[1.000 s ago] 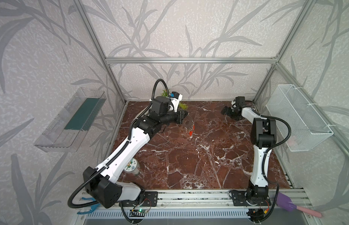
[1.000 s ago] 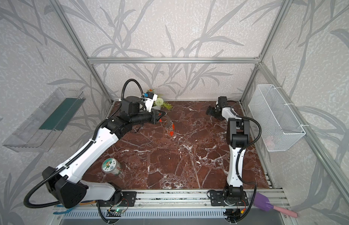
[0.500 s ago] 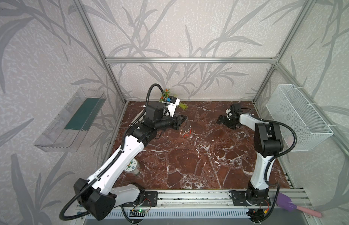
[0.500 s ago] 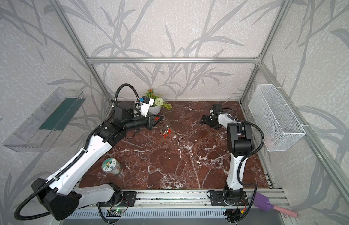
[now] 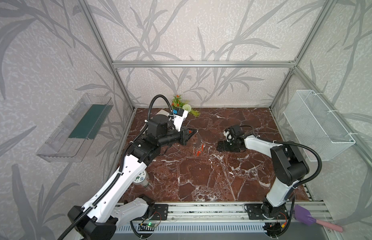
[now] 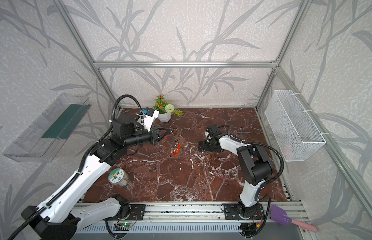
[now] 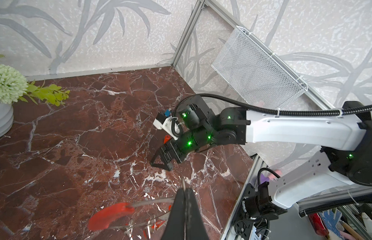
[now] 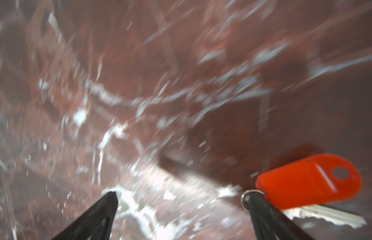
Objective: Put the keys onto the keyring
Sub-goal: 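Lift the red-tagged key with the right gripper toward the held disc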
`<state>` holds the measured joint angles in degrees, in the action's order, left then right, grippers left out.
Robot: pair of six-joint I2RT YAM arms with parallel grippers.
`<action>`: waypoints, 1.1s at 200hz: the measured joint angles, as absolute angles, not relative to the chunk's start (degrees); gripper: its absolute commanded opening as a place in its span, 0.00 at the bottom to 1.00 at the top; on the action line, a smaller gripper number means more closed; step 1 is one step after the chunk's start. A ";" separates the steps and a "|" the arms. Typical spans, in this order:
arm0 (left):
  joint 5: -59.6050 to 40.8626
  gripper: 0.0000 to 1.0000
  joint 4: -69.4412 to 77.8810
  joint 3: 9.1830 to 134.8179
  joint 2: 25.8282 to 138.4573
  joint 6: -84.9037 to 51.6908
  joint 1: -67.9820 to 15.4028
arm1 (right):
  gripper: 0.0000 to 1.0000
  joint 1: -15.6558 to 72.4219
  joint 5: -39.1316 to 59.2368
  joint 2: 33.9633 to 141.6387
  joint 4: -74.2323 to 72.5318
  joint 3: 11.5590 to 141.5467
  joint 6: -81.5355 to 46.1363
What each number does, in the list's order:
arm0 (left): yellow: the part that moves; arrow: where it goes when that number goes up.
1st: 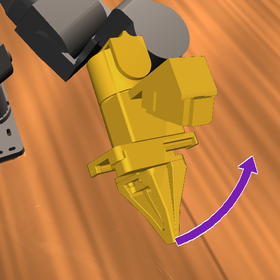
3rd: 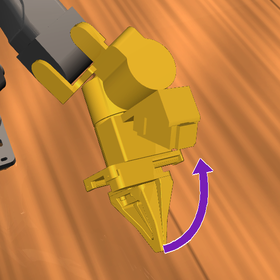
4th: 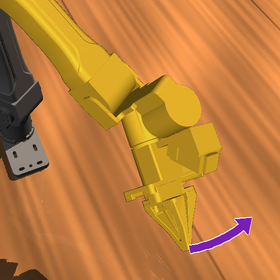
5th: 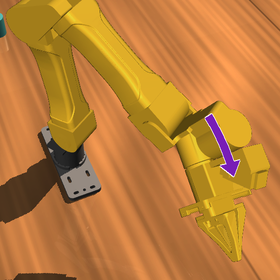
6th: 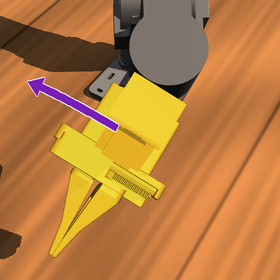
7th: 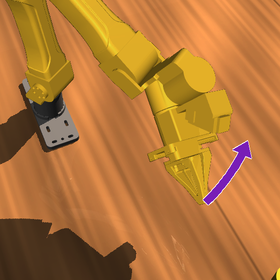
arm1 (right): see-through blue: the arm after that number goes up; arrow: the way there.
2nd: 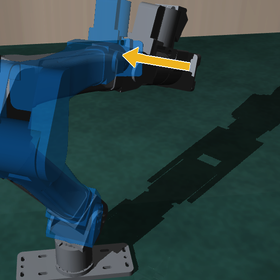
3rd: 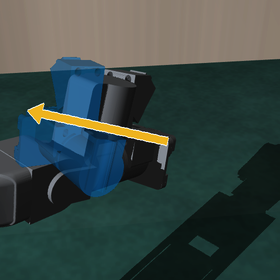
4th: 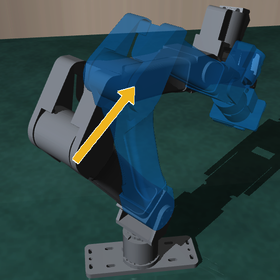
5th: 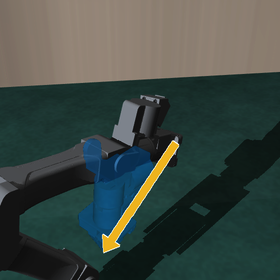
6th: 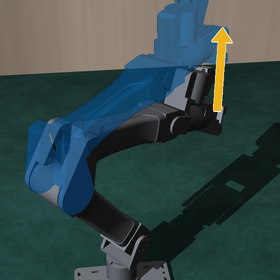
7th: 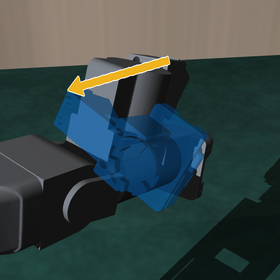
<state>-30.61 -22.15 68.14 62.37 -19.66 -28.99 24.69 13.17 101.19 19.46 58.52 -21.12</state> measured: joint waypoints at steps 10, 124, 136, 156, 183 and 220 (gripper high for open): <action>-30.81 0.00 -22.31 67.94 62.19 -19.68 -28.99 | 0.99 26.94 12.93 100.20 19.18 57.30 -21.15; -31.62 0.00 -22.39 66.92 60.84 -19.55 -28.99 | 0.99 42.92 9.74 98.65 26.79 58.70 -21.43; -31.57 0.00 -22.44 66.57 60.51 -19.46 -28.99 | 0.99 42.92 8.51 98.65 30.09 60.99 -21.56; -31.35 0.00 -22.70 66.06 60.31 -19.11 -28.99 | 0.99 42.92 6.07 98.65 34.74 65.67 -27.11; -30.98 0.00 -22.74 65.84 60.31 -18.74 -28.99 | 0.99 42.89 1.54 98.76 40.64 71.00 -29.82; -30.00 0.00 -22.74 65.82 60.29 -18.35 -28.99 | 0.82 42.85 -1.52 100.57 46.89 74.52 -28.56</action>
<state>-30.00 -22.74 65.82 60.29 -18.35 -28.99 42.85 -1.52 100.57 46.89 74.52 -28.56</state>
